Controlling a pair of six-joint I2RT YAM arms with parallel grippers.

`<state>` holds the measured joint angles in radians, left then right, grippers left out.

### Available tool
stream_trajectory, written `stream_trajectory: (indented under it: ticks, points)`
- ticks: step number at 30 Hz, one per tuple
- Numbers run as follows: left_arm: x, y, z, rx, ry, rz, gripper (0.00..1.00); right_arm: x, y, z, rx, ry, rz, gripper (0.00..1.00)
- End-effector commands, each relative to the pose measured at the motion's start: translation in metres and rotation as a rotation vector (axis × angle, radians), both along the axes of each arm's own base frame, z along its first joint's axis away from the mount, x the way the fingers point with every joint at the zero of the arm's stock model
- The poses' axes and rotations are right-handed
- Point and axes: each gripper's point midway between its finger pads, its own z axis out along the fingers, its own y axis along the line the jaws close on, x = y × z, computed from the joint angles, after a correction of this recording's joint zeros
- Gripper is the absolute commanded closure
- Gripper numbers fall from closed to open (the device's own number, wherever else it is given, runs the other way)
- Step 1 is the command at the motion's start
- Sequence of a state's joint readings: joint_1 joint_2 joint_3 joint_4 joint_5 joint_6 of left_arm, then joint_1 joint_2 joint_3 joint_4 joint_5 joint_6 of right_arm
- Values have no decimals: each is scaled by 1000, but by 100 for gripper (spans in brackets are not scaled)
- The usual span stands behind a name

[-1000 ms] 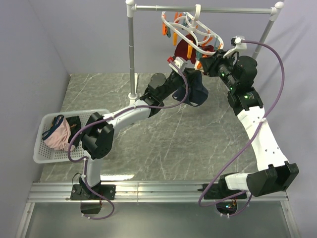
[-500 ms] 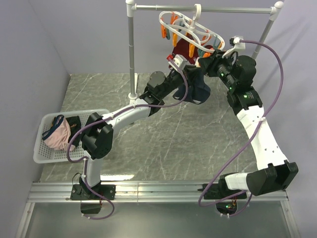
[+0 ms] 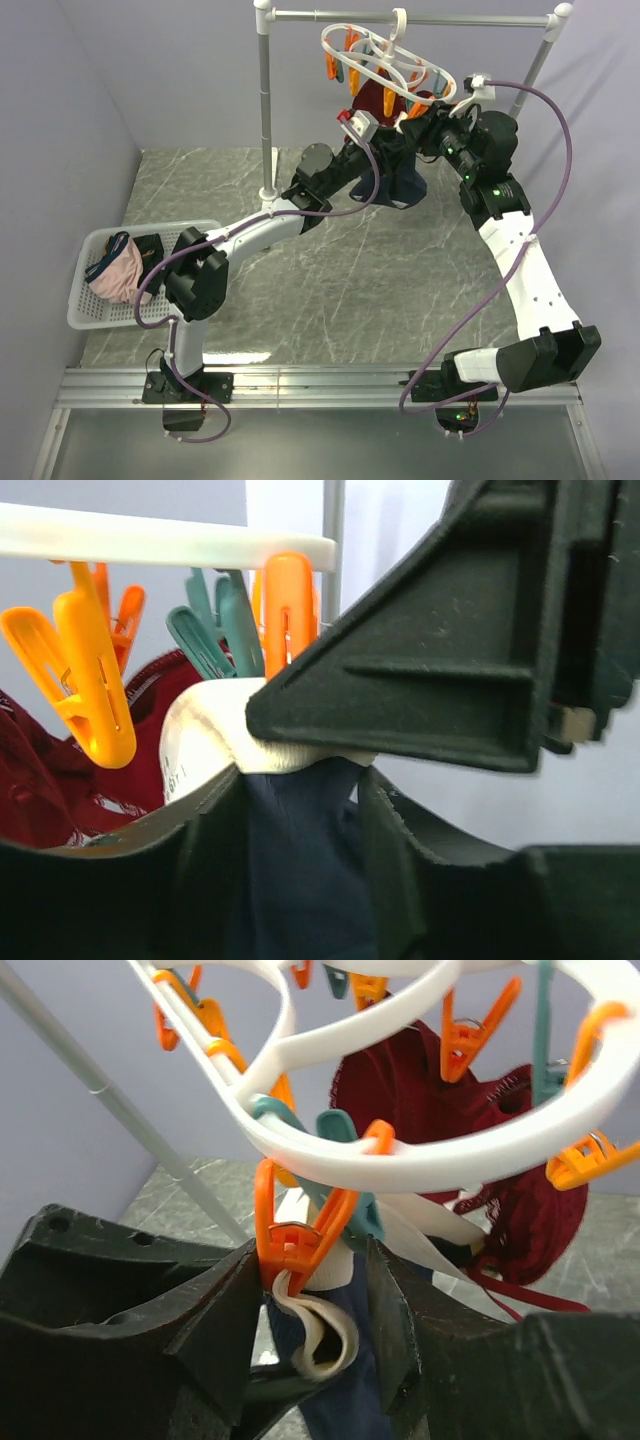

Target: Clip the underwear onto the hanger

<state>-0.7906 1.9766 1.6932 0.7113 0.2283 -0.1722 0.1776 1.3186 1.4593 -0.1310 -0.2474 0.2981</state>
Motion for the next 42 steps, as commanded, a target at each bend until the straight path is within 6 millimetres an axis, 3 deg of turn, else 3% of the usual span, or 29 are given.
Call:
stream_trajectory:
  ticks: [1, 5, 6, 8, 9, 11, 12, 17, 20, 23, 28, 32, 34, 35, 36, 37, 38, 39, 40, 41, 42]
  points:
    - [-19, 5, 29, -34, -76, -51, 47, -2, -13, 25, 2, -54, -12, 48]
    - [-29, 10, 16, 14, -63, -74, 40, 0, -26, 19, -23, -46, -22, 46]
    - [-30, 10, 4, 37, -48, -79, 39, 0, -27, 15, -30, -38, -12, 46]
    - [-40, 14, 3, 56, -63, -98, 39, 1, -33, 12, -48, -35, -14, 46]
    - [-43, 14, -11, 83, -49, -106, 38, 1, -33, 10, -54, -29, -1, 46]
    - [-53, 19, -12, 110, -74, -124, 37, 2, -37, 6, -76, -25, -3, 45]
    - [-55, 20, -26, 142, -61, -130, 35, 2, -39, 5, -82, -22, -5, 44]
    - [-58, 37, -35, 191, -68, -92, 31, 2, -44, 2, -124, -20, 5, 41]
    - [-40, 50, -43, 189, 24, -66, 29, 0, -47, 2, -145, -24, -2, 39]
    - [-28, 66, -48, 200, 45, -163, 26, -2, -51, 3, -164, -28, -7, 38]
    - [11, 83, -55, 172, 137, -126, 26, -7, -60, 4, -198, -18, -34, 37]
    - [38, 83, -72, 163, 171, -59, 26, -9, -65, -14, -197, 44, -58, 37]
    - [49, 79, -68, 136, 190, -41, 28, -8, -67, -20, -187, 68, -74, 37]
    - [59, 75, -82, 137, 222, -32, 29, -8, -67, -25, -185, 83, -76, 37]
    - [66, 73, -75, 117, 220, -18, 30, -7, -68, -27, -181, 91, -80, 37]
    - [81, 70, -92, 108, 272, 14, 31, -5, -69, -32, -180, 106, -87, 37]
    - [88, 67, -83, 86, 268, 24, 32, -4, -69, -34, -178, 115, -90, 37]
    - [95, 65, -88, 77, 292, 32, 33, -1, -71, -36, -180, 124, -97, 37]
    - [106, 61, -107, 80, 327, 44, 33, -1, -71, -37, -179, 127, -100, 38]
    - [114, 59, -99, 53, 325, 60, 33, -1, -70, -40, -179, 136, -97, 38]
    - [118, 56, -103, 39, 352, 59, 33, -1, -71, -40, -182, 136, -98, 38]
